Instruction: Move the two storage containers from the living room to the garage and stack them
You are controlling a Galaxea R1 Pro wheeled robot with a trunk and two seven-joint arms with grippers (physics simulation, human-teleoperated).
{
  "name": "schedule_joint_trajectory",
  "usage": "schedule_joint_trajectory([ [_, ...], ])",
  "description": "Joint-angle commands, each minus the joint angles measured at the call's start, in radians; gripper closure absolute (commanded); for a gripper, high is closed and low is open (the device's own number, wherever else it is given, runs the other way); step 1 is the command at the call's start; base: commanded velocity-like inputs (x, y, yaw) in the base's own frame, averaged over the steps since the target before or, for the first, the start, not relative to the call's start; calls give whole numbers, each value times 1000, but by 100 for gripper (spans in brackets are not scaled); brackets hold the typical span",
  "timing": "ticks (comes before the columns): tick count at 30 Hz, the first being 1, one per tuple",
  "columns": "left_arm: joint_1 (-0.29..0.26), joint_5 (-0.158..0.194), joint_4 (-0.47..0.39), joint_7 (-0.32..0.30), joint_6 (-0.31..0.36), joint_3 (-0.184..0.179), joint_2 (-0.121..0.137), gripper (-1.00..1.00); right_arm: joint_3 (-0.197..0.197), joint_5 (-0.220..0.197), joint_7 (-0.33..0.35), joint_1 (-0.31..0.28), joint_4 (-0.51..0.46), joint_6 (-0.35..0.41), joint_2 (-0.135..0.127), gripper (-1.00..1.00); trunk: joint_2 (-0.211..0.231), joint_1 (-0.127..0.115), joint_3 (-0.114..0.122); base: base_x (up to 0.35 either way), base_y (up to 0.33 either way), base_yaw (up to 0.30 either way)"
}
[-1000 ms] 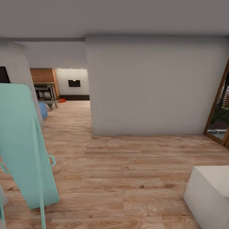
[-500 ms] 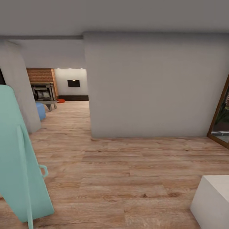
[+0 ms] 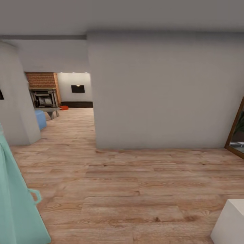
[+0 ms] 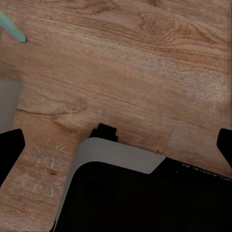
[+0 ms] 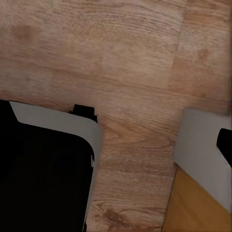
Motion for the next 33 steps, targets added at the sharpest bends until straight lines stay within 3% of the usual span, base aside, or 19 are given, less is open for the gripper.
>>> schedule_joint_trajectory([
  [1, -1, 9, 0, 3, -3, -8, 0, -100, 7, -4, -2, -2, 3, -6, 0, -100, -1, 1, -1, 323, 0, 0],
  [33, -1, 9, -1, 5, -2, -10, -2, -100, 6, -5, -4, -2, 3, -8, 0, -100, -1, 1, -1, 323, 0, 0],
])
